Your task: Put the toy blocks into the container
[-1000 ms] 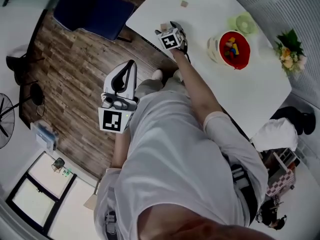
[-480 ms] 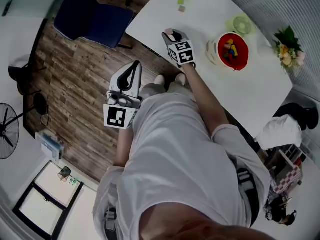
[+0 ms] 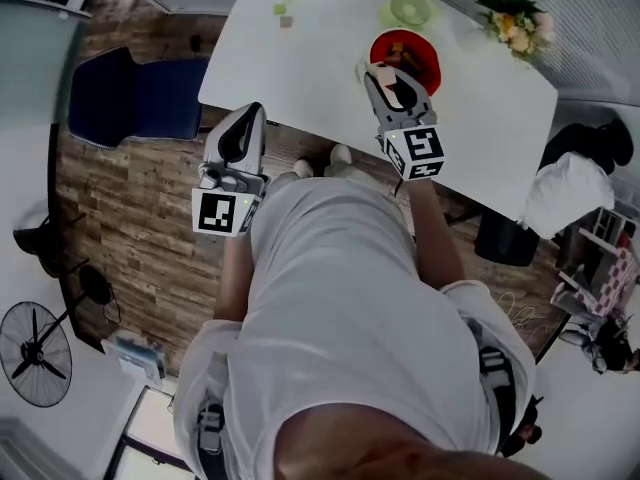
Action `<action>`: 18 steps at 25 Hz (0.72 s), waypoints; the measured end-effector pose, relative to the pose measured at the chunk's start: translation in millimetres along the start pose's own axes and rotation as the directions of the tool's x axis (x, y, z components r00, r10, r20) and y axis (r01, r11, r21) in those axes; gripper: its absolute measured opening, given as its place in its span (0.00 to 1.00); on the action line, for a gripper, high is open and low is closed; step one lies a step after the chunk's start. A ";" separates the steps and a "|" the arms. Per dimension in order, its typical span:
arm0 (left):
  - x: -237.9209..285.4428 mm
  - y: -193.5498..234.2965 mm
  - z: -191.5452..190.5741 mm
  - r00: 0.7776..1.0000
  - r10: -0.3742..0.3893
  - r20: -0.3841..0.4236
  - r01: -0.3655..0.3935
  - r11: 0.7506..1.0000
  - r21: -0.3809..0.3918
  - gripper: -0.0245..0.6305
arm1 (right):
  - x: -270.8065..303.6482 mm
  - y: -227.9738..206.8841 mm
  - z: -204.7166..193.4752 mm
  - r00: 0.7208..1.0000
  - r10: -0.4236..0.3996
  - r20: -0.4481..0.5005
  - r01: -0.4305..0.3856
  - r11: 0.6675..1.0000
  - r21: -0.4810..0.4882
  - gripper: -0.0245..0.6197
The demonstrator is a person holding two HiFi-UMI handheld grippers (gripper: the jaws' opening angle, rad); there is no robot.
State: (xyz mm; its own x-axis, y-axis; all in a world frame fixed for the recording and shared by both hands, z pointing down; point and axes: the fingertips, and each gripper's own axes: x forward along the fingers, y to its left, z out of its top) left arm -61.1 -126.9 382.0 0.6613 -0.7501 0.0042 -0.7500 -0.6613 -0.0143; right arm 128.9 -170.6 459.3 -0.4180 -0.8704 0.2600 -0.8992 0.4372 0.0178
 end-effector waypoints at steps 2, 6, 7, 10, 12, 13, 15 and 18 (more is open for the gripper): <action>8.6 -9.6 0.7 0.999 -0.034 0.009 0.034 0.999 -0.002 0.02 | -24.5 -34.7 -0.5 0.993 -0.112 -0.045 0.107 0.989 -0.103 0.22; 14.0 -22.5 0.9 0.997 -0.069 0.022 0.069 0.998 -0.001 0.02 | -48.4 -89.9 -15.6 0.958 -0.236 -0.165 0.188 0.946 -0.263 0.22; 13.6 -24.8 1.1 0.997 -0.071 0.023 0.072 0.997 -0.003 0.02 | -48.1 -98.9 -22.0 0.949 -0.239 -0.206 0.173 0.940 -0.293 0.22; 8.5 -28.9 1.9 0.997 -0.073 0.028 0.073 0.997 -0.008 0.02 | -37.3 -113.0 -46.4 0.909 -0.215 -0.356 0.056 0.912 -0.406 0.21; 2.9 -28.9 2.6 0.997 -0.064 0.033 0.064 0.998 -0.011 0.02 | -24.7 -114.0 -65.8 0.865 -0.184 -0.467 -0.067 0.880 -0.470 0.21; -0.1 -28.3 2.8 0.998 -0.058 0.035 0.058 0.998 -0.012 0.02 | -17.6 -113.1 -76.0 0.837 -0.166 -0.521 -0.135 0.860 -0.492 0.21; -6.1 -26.7 3.0 0.998 -0.042 0.036 0.043 0.999 -0.014 0.02 | -3.2 -109.3 -95.8 0.779 -0.133 -0.613 -0.269 0.812 -0.518 0.21; -14.9 -24.4 3.8 0.999 -0.016 0.037 0.017 1.000 -0.014 0.02 | 14.7 -103.8 -121.7 0.690 -0.110 -0.716 -0.451 0.709 -0.543 0.21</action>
State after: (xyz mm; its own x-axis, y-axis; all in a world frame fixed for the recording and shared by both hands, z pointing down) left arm -52.6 -99.6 378.5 0.6733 -0.7386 -0.0326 -0.7390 -0.6737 0.0000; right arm 231.8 -201.2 578.8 -0.0973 -0.4865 0.8683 -0.3787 0.8249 0.4197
